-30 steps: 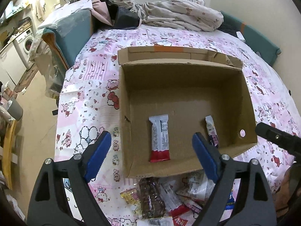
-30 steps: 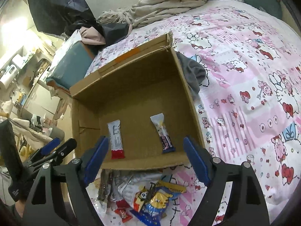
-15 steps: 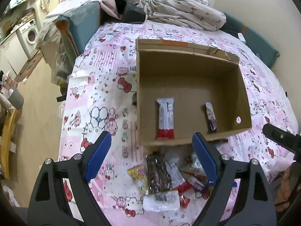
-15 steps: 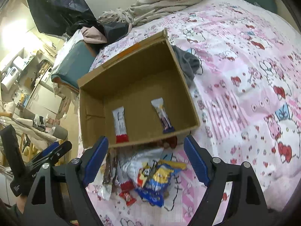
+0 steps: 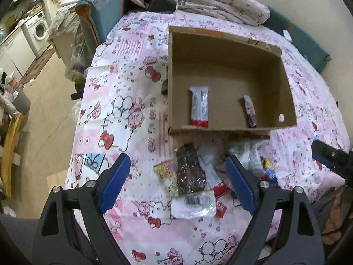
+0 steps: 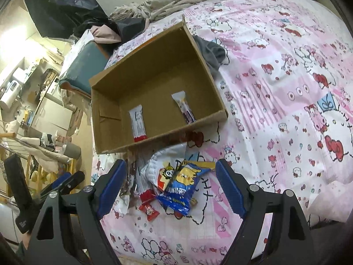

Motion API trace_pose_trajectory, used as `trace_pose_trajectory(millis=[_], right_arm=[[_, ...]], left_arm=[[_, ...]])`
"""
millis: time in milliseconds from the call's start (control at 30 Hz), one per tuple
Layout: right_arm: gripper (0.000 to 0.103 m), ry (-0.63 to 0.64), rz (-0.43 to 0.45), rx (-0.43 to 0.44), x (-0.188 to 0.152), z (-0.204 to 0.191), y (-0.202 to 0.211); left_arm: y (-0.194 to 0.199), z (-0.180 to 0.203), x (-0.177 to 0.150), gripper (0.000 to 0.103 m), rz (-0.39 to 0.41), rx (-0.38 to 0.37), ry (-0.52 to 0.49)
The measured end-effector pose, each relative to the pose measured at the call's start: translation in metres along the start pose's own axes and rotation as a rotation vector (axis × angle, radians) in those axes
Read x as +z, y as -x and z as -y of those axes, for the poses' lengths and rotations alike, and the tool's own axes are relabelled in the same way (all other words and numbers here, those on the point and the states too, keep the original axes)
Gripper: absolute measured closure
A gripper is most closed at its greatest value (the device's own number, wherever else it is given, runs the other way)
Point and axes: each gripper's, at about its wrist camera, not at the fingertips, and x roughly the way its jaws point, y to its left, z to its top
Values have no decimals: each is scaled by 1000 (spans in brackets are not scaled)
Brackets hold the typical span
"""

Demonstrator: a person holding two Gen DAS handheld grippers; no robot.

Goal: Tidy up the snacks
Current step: 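Grasp the blue chip bag with the right tool and lift it, then hold the blue bag while the left tool grasps the dark chocolate pack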

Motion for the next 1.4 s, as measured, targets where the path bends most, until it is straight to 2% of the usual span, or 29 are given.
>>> trace_pose_trajectory(millis=[233,300,533,600,700,833,867,900,967,1067,1300,1400], right_arm=[[18,-100,-73,26,-4,20,-15],[14,-135,-103,29,-4,25,-23],[13,-145,-226,-37,-4,27,-69],[25,-170,-249,-48,-4,32,-77],[37,-252,-298,-60,-7,46,-93],[38,-353,-396,-15,-11,58,-125],[42,-357,-415,-13,-13,58,-131],[51,-350,-428,-9,-15,56,-136],[68,-336,-431,1,-15,54,-136],[76,-311,-398,-8,-15,56,-122],[78,-233,-312,38,-12,45,-59],[78,-119,-170,96,-7,28,-20]], left_arm=[[-10,-16,-6,17,-44,27,84],[-13,-22,-6,17,-54,34,113],[-22,-29,-5,17,-83,29,150],[-24,-30,-4,17,-88,25,160],[-25,-30,-3,17,-91,21,165],[-28,-28,-2,17,-94,30,157],[-29,-27,-2,17,-95,32,156],[-29,-28,-1,17,-94,34,156],[-29,-28,-1,17,-95,34,160],[-30,-29,-1,17,-93,41,160],[-34,-36,-3,17,-116,37,190],[-37,-38,-4,17,-134,25,204]])
